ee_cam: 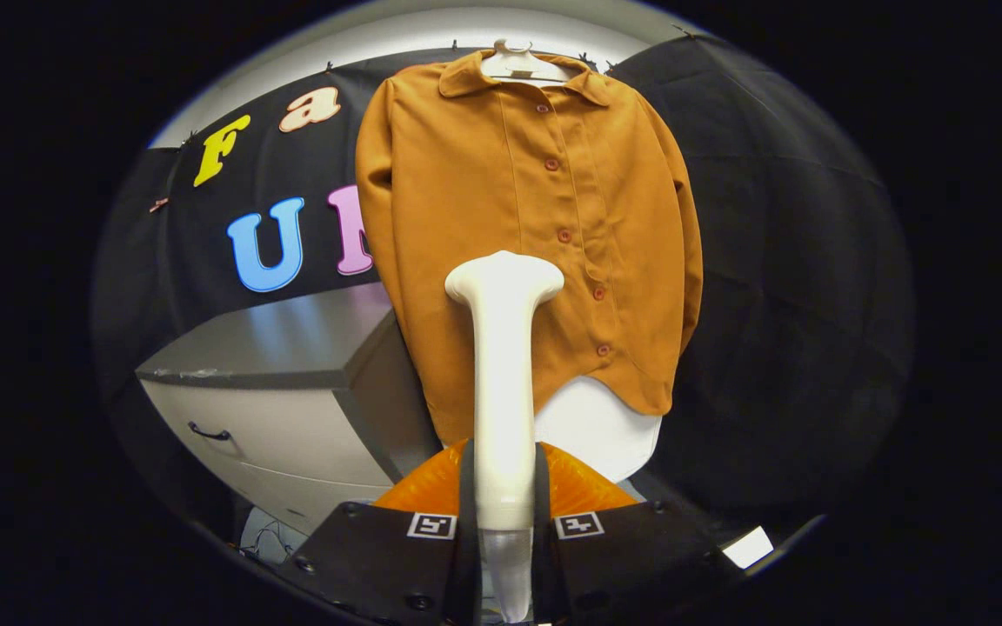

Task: Iron the clothes twice with a garment steamer, once on the left side and once on the right side.

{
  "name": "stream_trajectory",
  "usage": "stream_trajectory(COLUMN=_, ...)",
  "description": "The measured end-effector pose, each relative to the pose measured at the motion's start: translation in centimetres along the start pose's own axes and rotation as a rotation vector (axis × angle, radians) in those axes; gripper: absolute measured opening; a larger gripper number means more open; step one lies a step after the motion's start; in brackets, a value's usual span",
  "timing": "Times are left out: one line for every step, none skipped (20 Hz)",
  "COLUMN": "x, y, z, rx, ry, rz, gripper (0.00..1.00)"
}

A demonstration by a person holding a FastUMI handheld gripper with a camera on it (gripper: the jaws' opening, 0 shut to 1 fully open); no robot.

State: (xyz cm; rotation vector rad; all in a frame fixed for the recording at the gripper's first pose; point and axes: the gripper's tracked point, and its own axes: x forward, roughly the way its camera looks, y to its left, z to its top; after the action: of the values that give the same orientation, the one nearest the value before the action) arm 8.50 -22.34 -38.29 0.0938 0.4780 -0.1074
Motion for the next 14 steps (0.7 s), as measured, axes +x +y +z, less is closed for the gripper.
stream_trajectory(x=-0.1, y=-0.3, z=-1.1, rx=0.007, ry=0.024, rz=-0.005, gripper=0.26)
stream_trajectory(x=-0.1, y=-0.5, z=-2.2, rx=0.010, ry=0.047, rz=-0.011, gripper=0.26)
stream_trajectory(x=-0.4, y=-0.8, z=-3.3, rx=0.010, ry=0.066, rz=-0.017, gripper=0.26)
stream_trajectory(x=-0.8, y=-1.1, z=-4.3, rx=0.011, ry=0.081, rz=-0.024, gripper=0.26)
stream_trajectory(x=-1.4, y=-1.3, z=-5.3, rx=0.009, ry=0.091, rz=-0.029, gripper=0.26)
stream_trajectory(x=-2.0, y=-1.6, z=-6.3, rx=0.010, ry=0.102, rz=-0.031, gripper=0.26)
stream_trajectory(x=-2.5, y=-1.8, z=-6.9, rx=0.013, ry=0.111, rz=-0.031, gripper=0.26)
stream_trajectory(x=-3.1, y=-1.9, z=-7.3, rx=0.018, ry=0.115, rz=-0.031, gripper=0.26)
stream_trajectory(x=-3.8, y=-2.0, z=-7.4, rx=0.023, ry=0.108, rz=-0.032, gripper=0.26)
stream_trajectory(x=-4.8, y=-2.1, z=-7.2, rx=0.029, ry=0.097, rz=-0.034, gripper=0.26)
stream_trajectory(x=-5.7, y=-2.2, z=-6.8, rx=0.034, ry=0.077, rz=-0.034, gripper=0.26)
stream_trajectory(x=-6.6, y=-2.2, z=-6.0, rx=0.039, ry=0.057, rz=-0.032, gripper=0.26)
stream_trajectory(x=-7.3, y=-2.1, z=-5.1, rx=0.041, ry=0.036, rz=-0.026, gripper=0.26)
stream_trajectory(x=-8.0, y=-1.8, z=-4.1, rx=0.040, ry=0.013, rz=-0.018, gripper=0.26)
